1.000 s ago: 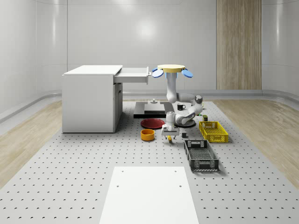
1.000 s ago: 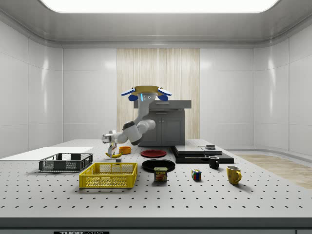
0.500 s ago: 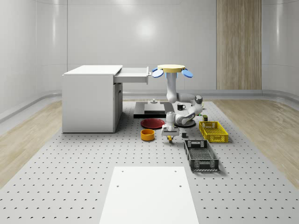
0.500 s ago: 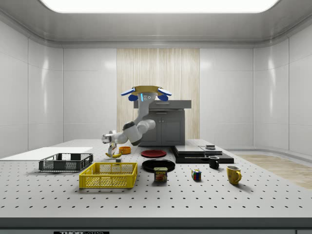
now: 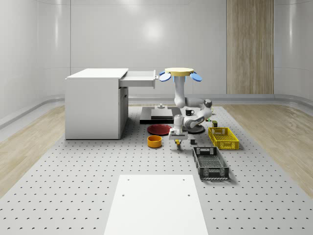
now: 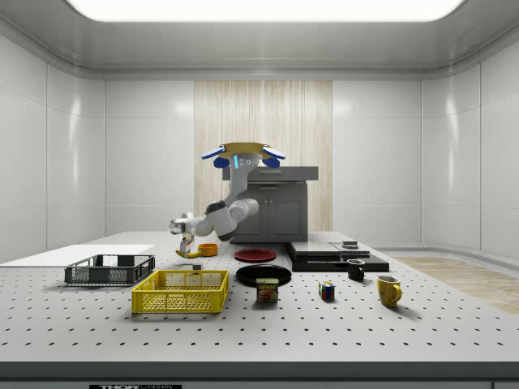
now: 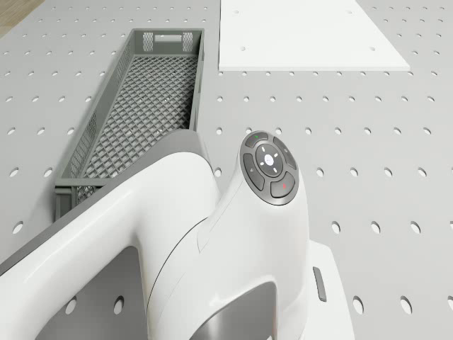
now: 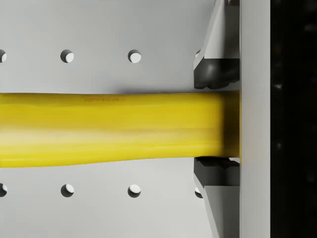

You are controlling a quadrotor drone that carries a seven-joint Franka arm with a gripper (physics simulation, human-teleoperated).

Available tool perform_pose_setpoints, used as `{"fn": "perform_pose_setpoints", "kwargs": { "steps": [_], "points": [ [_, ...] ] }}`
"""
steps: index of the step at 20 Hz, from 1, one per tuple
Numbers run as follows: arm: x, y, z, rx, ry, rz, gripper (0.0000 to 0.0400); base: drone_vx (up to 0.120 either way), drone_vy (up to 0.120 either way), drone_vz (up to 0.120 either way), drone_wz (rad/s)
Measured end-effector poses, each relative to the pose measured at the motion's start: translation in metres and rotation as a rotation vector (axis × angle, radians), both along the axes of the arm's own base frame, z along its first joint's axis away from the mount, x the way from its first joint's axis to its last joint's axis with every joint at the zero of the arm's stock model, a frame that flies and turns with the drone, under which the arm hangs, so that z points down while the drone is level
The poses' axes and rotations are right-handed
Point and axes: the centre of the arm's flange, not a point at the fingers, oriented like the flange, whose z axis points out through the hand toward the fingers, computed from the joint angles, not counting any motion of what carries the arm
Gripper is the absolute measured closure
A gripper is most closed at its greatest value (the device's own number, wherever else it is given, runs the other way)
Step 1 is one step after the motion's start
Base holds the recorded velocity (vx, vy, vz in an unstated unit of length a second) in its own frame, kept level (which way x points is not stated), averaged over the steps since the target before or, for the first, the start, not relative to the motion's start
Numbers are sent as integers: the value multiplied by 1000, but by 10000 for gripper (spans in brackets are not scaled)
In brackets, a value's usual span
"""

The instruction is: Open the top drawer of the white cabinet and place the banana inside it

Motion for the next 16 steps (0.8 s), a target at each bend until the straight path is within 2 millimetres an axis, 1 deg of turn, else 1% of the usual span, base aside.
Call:
{"fn": "perform_pose_setpoints", "kwargs": {
  "steps": [2, 3, 7, 11, 16],
  "points": [
    [0, 0, -10, 0, 0, -4, 207, 0, 0, 0, 0],
    [0, 0, -15, 0, 0, -5, 207, 0, 0, 80, 0],
    [0, 0, -32, 0, 0, -8, 207, 0, 0, 120, 0],
    [0, 0, -41, -1, 0, -10, 207, 0, 0, 120, 0],
    [0, 0, -46, -1, 0, -9, 207, -120, 0, 120, 0]
  ]
}}
